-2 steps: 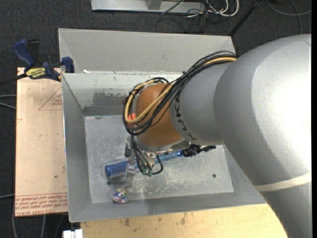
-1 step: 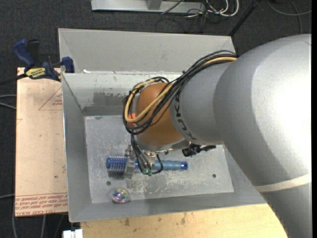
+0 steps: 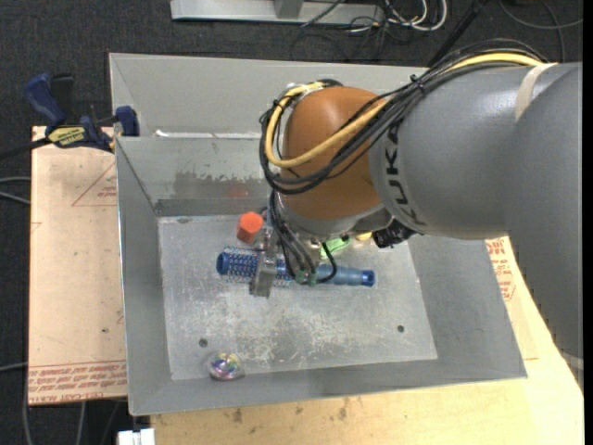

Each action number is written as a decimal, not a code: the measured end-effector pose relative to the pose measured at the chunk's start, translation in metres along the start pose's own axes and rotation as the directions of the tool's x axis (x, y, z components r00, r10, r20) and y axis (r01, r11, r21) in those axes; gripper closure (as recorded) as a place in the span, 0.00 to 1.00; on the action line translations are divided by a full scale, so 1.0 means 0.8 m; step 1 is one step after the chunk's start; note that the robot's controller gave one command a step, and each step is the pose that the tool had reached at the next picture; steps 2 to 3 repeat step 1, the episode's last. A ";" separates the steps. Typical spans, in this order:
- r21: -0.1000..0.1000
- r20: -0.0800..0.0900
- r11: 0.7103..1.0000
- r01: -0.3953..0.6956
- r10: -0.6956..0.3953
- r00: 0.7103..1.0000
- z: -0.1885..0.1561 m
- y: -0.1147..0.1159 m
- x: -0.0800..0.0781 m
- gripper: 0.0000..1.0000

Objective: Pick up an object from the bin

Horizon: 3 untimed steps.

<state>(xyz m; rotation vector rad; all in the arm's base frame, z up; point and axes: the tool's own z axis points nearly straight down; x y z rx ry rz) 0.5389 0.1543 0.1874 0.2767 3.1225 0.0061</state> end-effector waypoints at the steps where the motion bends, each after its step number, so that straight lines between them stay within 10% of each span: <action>1: 0.000 -0.002 1.000 0.001 -0.001 1.000 -0.061 0.015 0.009 1.00; 3: 0.000 -0.002 1.000 0.001 -0.001 1.000 -0.061 0.015 0.009 1.00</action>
Offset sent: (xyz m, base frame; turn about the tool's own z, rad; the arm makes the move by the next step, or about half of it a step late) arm -0.0061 0.0106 0.0468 0.0034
